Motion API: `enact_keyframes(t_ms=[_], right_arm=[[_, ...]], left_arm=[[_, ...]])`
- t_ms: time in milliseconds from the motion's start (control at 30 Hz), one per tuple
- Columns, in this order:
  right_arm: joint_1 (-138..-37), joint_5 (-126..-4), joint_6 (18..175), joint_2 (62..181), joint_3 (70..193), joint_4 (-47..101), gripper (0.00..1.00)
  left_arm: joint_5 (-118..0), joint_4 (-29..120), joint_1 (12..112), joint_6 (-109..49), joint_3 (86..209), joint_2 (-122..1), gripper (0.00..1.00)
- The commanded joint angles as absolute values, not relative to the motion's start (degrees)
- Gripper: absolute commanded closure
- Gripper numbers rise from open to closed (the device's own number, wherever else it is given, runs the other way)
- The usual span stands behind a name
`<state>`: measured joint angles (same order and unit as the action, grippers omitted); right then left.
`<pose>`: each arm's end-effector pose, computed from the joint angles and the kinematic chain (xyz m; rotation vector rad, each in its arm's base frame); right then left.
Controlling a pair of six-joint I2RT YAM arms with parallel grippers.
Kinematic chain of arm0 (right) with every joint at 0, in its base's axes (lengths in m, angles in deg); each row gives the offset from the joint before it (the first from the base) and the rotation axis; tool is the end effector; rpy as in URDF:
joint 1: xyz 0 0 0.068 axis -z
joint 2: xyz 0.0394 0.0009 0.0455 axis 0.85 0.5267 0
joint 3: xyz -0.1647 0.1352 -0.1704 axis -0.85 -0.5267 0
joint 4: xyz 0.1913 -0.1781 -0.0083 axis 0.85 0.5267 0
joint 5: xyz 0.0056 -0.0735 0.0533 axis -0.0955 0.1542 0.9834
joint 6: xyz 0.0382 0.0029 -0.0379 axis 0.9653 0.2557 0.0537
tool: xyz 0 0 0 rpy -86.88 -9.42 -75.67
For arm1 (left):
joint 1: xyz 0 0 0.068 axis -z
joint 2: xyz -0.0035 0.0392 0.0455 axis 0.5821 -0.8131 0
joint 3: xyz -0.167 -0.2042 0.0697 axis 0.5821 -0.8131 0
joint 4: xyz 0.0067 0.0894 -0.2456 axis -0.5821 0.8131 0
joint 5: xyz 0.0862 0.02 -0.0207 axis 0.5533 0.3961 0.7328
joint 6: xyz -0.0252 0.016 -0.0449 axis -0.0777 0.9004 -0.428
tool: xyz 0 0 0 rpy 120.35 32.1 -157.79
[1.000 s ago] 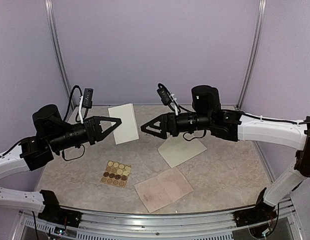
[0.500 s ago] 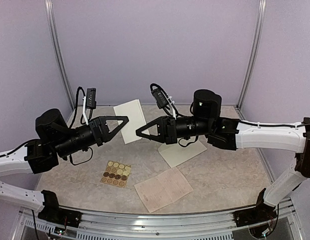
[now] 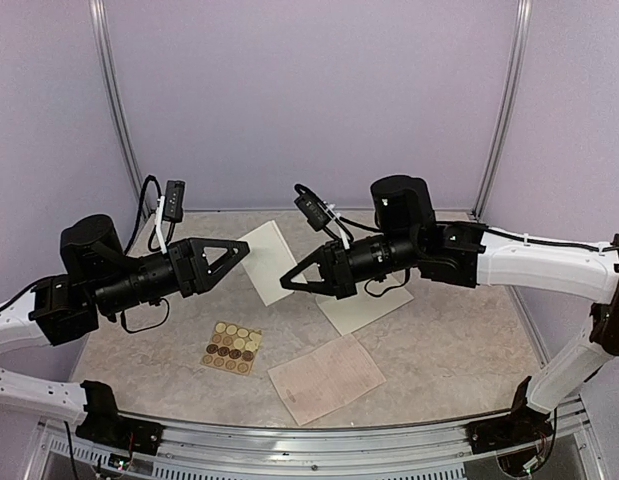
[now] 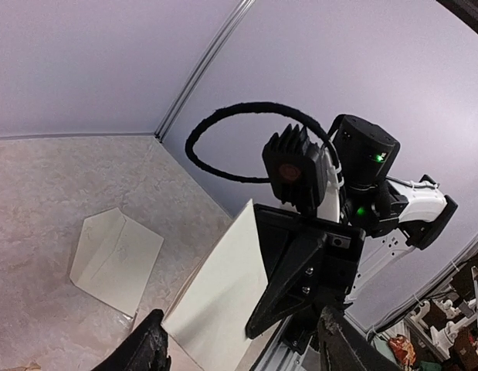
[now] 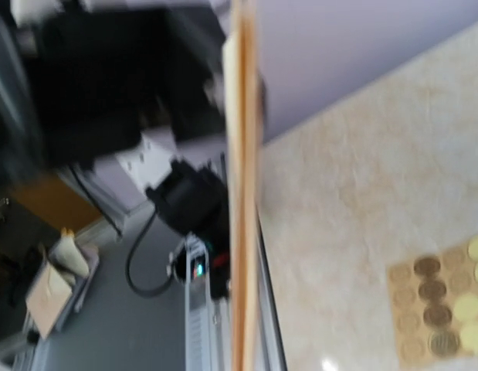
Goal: Place the letter into the envelope and seal it
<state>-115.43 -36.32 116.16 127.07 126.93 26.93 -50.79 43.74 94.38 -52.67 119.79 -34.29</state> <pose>0.1750 0.3108 0.3389 -1.0341 1.8627 1.5378 0.1078 -0.1776 0.3504 0.3626 1.7023 -1.2387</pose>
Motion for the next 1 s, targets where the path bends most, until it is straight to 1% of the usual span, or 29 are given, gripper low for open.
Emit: enact_keyframes(t_ms=[0,133,333,433,467,500,533,567,600,667,700,767,867,933,967], right_arm=[[-115.35,-31.45,110.91,125.49,128.81,37.02,1.0],[-115.35,-31.17,109.09,125.89,130.07,41.35,1.0],[-115.34,-28.98,109.87,125.12,129.63,38.33,1.0],[-115.32,-28.04,109.35,125.66,130.37,39.15,1.0],[-115.31,-28.01,108.97,125.92,130.71,39.88,1.0],[-115.34,-28.15,108.48,126.05,131.03,40.6,1.0],[-115.3,-28.26,108.2,126.14,131.22,41.03,1.0],[-115.34,-28.48,107.98,126.28,131.31,41.31,1.0],[-115.33,-28.84,107.87,126.17,131.44,41.37,1.0],[-115.3,-30.39,107.43,126.16,131.69,41.67,0.99],[-115.13,-31.86,107.19,126.09,131.74,41.91,0.88],[-113.82,-34.34,106.98,125.71,131.19,42.02,0.73],[-109.21,-36.04,107.02,125.54,129.34,41.79,0.45],[-105.67,-37.79,105.63,125.53,128.03,41.79,0.33],[-103.94,-38.63,104.72,125.61,127.41,41.63,0.3]], left_arm=[[-53.09,49.7,94.0,-52.4,122.02,-33.6,0.38],[-54.12,50.03,94.04,-52.7,122.15,-34.3,0.39],[-56.77,49.89,94.05,-53.16,122.03,-35.26,0.4],[-57.26,49.54,94.11,-53.74,121.77,-35.66,0.44],[-57.5,49.25,94.13,-53.76,121.73,-35.66,0.5],[-57.8,48.9,94.21,-53.76,121.64,-35.62,0.6],[-57.89,48.5,94.25,-53.81,121.52,-35.54,0.65],[-57.88,48.3,94.26,-53.85,121.39,-35.36,0.74],[-57.63,48.17,94.3,-53.85,121.05,-35.16,0.84],[-56.72,48.15,94.18,-54.13,120.46,-34.69,0.99],[-55.99,48.15,94.22,-54.31,120.06,-34.43,1.0],[-53.96,48.45,94.09,-54.82,119.4,-33.73,1.0],[-52.09,49.94,92.84,-55.38,118.89,-32.92,1.0],[-52.58,50.72,91.12,-55.58,118.72,-32.86,1.0],[-52.97,50.93,89.97,-55.75,118.51,-32.93,1.0]])
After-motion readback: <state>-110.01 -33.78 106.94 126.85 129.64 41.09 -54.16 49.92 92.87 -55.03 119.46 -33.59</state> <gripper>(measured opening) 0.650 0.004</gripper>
